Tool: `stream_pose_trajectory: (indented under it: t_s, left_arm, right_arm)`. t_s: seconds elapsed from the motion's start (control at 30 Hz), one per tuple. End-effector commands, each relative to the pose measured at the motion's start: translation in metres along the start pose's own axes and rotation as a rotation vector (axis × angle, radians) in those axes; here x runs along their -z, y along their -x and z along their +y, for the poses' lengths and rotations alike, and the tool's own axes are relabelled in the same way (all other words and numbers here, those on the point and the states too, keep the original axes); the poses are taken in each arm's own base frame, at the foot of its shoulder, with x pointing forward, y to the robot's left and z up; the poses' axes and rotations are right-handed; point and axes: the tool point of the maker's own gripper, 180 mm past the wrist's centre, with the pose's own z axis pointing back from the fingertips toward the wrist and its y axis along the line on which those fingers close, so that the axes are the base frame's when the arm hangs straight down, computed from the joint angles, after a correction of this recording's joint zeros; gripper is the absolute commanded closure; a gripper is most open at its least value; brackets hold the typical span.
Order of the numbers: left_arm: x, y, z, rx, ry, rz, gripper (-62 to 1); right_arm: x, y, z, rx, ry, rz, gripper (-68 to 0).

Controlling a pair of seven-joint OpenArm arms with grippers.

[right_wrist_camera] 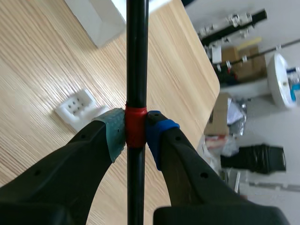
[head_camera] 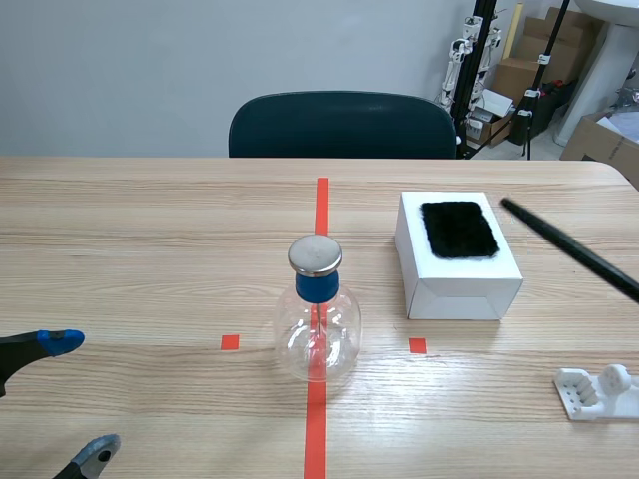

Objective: Do the electroscope experiment. put the rod down on the box

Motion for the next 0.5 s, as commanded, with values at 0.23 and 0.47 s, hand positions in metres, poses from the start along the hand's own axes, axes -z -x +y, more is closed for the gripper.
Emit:
stream_pose_trajectory:
  t_s: [0.23,0.47]
  left_arm:
    - [0.001,-0.015,0.005,0.021,-0.003,-0.061,-62.3]
    - [0.001,-0.015,0.005,0.021,-0.003,-0.061,-62.3]
  right_arm:
    - [0.032,0.032,-0.086,0.347,0.323,0.078,-5.3]
    - [0.058,0.045,-0.085,0.566,0.273,0.203,-5.3]
